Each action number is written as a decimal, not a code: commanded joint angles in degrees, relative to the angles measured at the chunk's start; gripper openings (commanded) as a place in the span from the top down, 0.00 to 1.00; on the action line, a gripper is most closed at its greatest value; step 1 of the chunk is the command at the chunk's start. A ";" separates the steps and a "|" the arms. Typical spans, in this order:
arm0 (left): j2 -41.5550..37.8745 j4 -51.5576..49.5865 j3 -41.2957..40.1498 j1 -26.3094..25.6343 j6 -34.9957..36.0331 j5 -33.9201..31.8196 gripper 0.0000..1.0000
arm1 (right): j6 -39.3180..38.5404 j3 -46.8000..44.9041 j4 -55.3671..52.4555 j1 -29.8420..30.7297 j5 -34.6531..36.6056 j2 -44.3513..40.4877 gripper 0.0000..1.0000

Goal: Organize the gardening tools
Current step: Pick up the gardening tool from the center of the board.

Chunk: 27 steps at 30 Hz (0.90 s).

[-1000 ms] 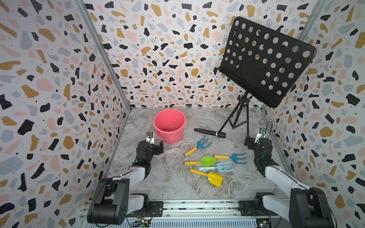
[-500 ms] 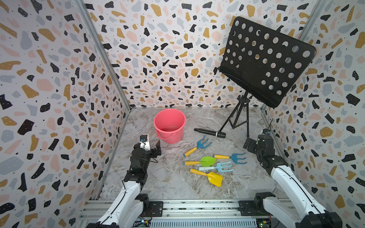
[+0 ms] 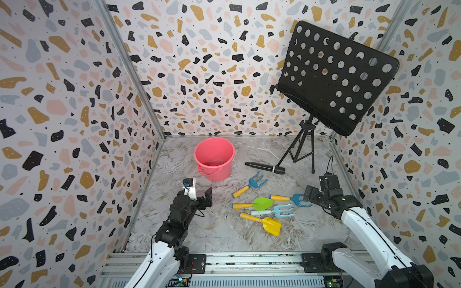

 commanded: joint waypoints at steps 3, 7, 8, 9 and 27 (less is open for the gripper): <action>-2.52 -5.81 2.78 -8.08 -3.98 -1.47 0.01 | -1.18 2.33 -1.95 0.37 -0.42 0.30 0.00; -1.92 -7.38 3.38 -15.37 -5.14 -2.20 0.01 | -1.81 2.68 -1.72 0.46 -0.99 0.39 0.00; -1.42 -7.56 3.68 -17.26 -5.17 -2.62 0.00 | -1.98 2.74 -1.69 0.46 -0.92 0.39 0.00; -0.78 -7.74 4.10 -19.33 -4.87 -3.10 0.00 | -2.23 2.84 -1.66 0.46 -0.83 0.44 0.00; 13.42 -14.05 11.75 -33.20 2.18 4.12 0.01 | -3.01 7.14 -2.22 0.46 -0.82 6.78 0.00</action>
